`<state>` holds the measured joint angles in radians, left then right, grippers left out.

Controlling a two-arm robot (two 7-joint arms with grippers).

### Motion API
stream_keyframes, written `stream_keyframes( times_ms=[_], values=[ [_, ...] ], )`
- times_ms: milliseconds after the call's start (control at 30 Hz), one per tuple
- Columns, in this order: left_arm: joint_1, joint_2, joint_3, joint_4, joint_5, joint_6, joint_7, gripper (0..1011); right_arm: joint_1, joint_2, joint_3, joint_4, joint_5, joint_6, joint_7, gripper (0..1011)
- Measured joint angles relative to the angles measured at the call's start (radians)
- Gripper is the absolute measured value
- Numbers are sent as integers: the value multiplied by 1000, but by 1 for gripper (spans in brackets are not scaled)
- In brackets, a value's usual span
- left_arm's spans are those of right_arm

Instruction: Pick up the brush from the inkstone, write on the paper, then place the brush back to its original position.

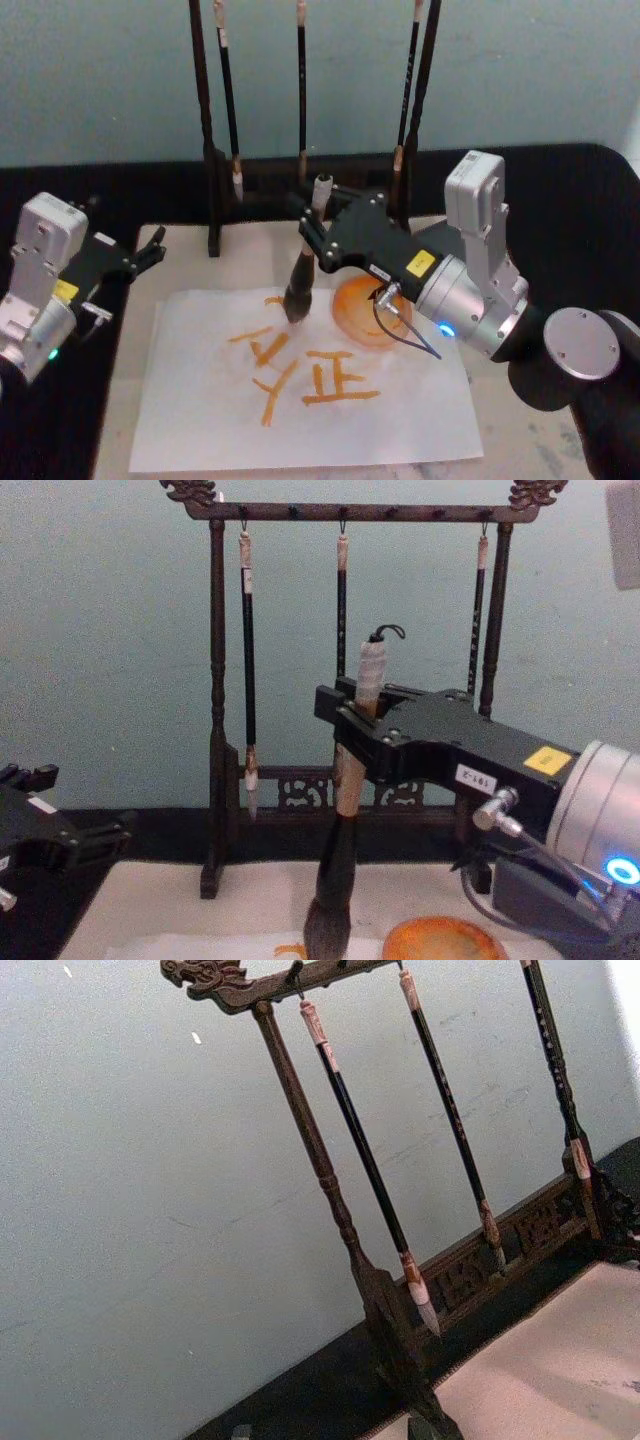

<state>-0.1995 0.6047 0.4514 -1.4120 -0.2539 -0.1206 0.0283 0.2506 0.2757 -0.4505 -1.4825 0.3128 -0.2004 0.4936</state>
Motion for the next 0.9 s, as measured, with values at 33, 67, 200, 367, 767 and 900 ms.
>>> stream_keyframes(
  times_ms=[33,67,200,367,767,900],
  values=[
    [0,0,0,0,0,0,0,1010,-2,2,0,-3,2,1,1,169],
    [0,0,0,0,0,0,0,1010,-3,4,1,-6,5,2,2,169],
    [0,0,0,0,0,0,0,1010,-10,13,1,-20,14,4,6,169],
    [0,0,0,0,0,0,0,1010,-16,23,2,-36,21,4,9,169],
    [0,0,0,0,0,0,0,1010,-23,29,38,-76,71,-11,2,169],
    [0,0,0,0,0,0,0,1010,-17,22,58,-70,95,-5,-14,169]
  ],
)
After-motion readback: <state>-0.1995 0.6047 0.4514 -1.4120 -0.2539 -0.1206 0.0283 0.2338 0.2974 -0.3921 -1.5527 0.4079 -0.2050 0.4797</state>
